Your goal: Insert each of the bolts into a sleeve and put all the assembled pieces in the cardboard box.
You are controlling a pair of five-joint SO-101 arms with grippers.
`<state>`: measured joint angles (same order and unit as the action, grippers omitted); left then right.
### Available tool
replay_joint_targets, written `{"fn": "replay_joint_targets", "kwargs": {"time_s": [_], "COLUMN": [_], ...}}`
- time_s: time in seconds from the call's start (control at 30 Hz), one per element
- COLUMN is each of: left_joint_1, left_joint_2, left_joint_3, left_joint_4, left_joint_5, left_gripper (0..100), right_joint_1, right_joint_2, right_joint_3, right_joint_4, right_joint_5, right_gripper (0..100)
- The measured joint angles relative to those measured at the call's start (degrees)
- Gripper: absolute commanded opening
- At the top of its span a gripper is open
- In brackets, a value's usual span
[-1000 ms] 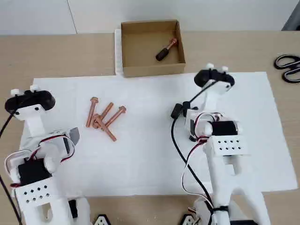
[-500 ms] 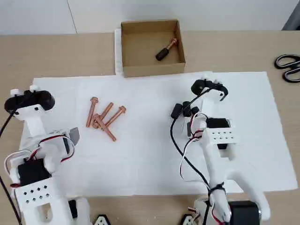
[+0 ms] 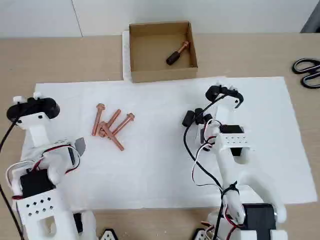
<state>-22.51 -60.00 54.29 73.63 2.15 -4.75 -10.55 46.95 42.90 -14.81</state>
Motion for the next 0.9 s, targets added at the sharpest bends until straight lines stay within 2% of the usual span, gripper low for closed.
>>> {"fn": "replay_joint_targets", "kwargs": {"time_s": [0.2,0.43,0.57,0.73,0.9], "left_joint_1": [0.0,0.0,0.4,4.7,9.8], "left_joint_2": [0.0,0.0,0.0,0.7,12.0], "left_joint_3": [0.0,-0.1,-4.2,-14.5,-24.4], "left_joint_4": [0.0,0.7,5.8,13.4,18.5], "left_joint_5": [0.0,0.0,-1.1,-2.7,-1.8], "left_gripper": [25,25,25,25,25], "right_joint_1": [0.7,0.8,0.8,-0.2,-0.2], "right_joint_2": [0.1,0.2,-1.8,-11.5,-23.1], "right_joint_3": [0.1,0.1,0.0,-0.1,0.0], "right_joint_4": [0.0,-0.1,-0.1,1.8,4.9], "right_joint_5": [0.0,0.1,0.1,0.1,0.1], "right_gripper": [2.6,1.4,1.3,1.3,0.3]}}
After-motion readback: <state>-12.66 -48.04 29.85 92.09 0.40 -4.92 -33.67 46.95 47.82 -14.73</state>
